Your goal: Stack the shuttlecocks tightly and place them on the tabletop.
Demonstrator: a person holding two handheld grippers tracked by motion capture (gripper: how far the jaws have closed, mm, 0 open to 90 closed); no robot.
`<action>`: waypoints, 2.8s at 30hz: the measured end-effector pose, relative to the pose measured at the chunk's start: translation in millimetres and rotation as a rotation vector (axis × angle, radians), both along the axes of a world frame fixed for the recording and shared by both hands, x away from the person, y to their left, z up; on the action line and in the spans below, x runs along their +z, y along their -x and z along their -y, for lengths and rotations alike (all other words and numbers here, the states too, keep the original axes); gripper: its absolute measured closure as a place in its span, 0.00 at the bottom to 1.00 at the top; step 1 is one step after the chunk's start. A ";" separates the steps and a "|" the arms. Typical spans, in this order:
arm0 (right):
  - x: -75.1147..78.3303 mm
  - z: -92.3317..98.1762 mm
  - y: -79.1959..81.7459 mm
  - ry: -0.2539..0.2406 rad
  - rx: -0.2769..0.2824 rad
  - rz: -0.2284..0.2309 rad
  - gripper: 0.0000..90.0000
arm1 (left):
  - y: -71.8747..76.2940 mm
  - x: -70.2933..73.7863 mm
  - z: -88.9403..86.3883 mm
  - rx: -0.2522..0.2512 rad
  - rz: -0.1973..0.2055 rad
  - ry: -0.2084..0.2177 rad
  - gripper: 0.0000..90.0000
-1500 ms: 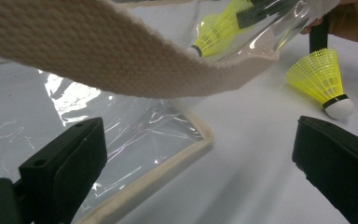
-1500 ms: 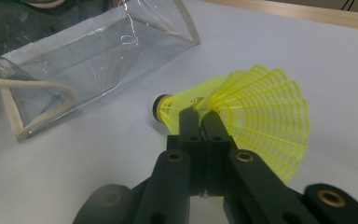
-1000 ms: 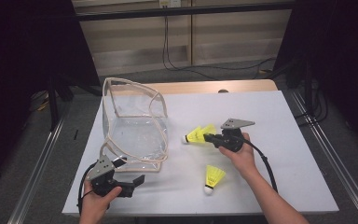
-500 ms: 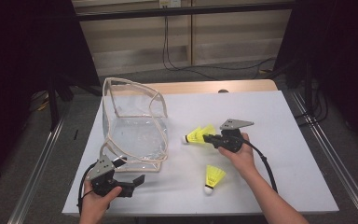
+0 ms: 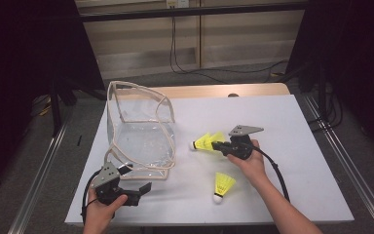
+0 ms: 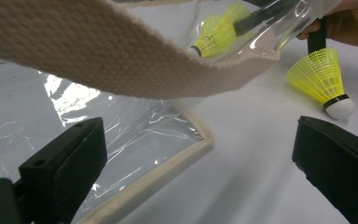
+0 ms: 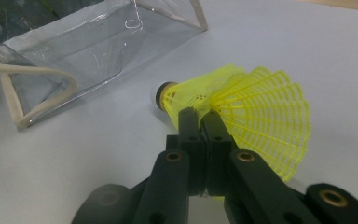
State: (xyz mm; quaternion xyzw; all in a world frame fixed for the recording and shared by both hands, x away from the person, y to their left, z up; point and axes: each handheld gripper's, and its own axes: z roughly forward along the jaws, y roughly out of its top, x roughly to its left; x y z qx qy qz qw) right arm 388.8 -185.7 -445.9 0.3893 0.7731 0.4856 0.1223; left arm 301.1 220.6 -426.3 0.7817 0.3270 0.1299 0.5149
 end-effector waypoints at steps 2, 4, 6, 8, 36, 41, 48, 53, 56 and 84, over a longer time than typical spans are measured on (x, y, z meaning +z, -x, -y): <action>-0.5 0.3 -0.2 0.003 0.002 -0.008 0.98 | 0.0 -0.1 0.1 0.000 0.000 -0.001 0.03; -1.4 0.4 -0.4 0.015 0.005 -0.017 0.98 | 0.0 0.1 0.2 -0.001 0.000 0.001 0.03; -3.1 0.2 -0.3 0.029 0.006 -0.031 0.97 | 0.0 0.2 0.1 0.001 0.000 0.001 0.03; -3.7 0.3 -0.3 0.026 0.006 -0.042 0.96 | 0.1 0.2 -0.1 0.002 0.000 0.000 0.03; 2.2 14.8 5.3 -0.006 0.004 -0.045 0.99 | 0.6 0.3 0.5 -0.002 -0.001 0.001 0.04; 2.0 14.1 4.9 -0.016 0.017 -0.045 1.00 | 0.6 0.6 0.4 0.001 -0.001 0.001 0.04; 3.0 11.1 5.2 -0.032 0.032 -0.027 1.00 | 0.5 0.7 0.3 0.000 0.002 -0.002 0.04; 1.9 10.5 4.1 -0.030 0.037 -0.026 1.00 | 0.6 0.5 0.8 -0.003 -0.001 -0.001 0.04; 0.0 9.7 3.1 -0.024 0.038 -0.031 1.00 | 0.5 0.3 0.5 0.000 -0.001 0.000 0.03; -3.7 10.2 0.3 -0.029 0.001 -0.043 0.84 | -0.1 -0.1 0.8 0.000 -0.001 0.001 0.03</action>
